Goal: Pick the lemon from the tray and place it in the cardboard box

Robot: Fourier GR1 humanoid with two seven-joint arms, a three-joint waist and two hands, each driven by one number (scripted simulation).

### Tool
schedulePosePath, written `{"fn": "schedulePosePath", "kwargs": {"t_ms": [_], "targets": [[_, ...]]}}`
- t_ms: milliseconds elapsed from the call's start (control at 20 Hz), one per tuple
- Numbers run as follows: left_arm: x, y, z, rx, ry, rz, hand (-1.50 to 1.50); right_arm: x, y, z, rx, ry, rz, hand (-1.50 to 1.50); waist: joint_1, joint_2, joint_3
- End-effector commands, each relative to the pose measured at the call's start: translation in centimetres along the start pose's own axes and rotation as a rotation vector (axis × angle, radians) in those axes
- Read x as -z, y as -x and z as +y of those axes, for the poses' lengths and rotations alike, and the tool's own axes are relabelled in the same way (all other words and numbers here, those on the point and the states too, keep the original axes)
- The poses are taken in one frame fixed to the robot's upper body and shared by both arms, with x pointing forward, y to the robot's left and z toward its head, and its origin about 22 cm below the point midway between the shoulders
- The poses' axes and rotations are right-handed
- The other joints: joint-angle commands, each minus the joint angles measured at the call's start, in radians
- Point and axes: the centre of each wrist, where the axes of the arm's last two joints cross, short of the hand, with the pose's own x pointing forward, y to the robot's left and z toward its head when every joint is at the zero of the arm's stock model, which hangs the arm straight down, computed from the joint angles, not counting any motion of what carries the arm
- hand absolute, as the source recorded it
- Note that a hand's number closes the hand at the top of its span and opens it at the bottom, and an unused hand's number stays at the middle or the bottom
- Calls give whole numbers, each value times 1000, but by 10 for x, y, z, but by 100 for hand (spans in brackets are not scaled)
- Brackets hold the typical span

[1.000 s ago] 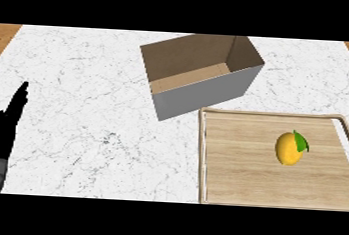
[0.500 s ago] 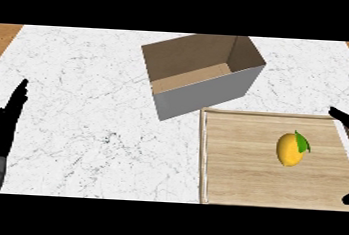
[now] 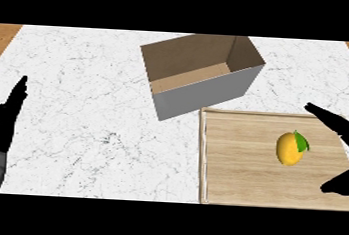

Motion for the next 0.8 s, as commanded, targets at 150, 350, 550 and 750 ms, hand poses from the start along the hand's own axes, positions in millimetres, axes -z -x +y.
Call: {"fn": "schedulePosePath", "kwargs": {"t_ms": [150,350,550,750], "targets": [[-18,7,-1,-3,-4,-3,0,3,-2,-2,18,-12,-19,-150,0,-1,0],[-25,9,4,-6,0,-10,0,-3,-18,0,36,-33,-59,-150,1,-2,0],[-14,-4,-4,4,2,10,0,-7,-31,2,41,11,-133,-150,-3,-2,0],[-10,13,4,-4,-21,15,0,-14,-40,14,33,5,-139,-150,-4,-1,0]]}}
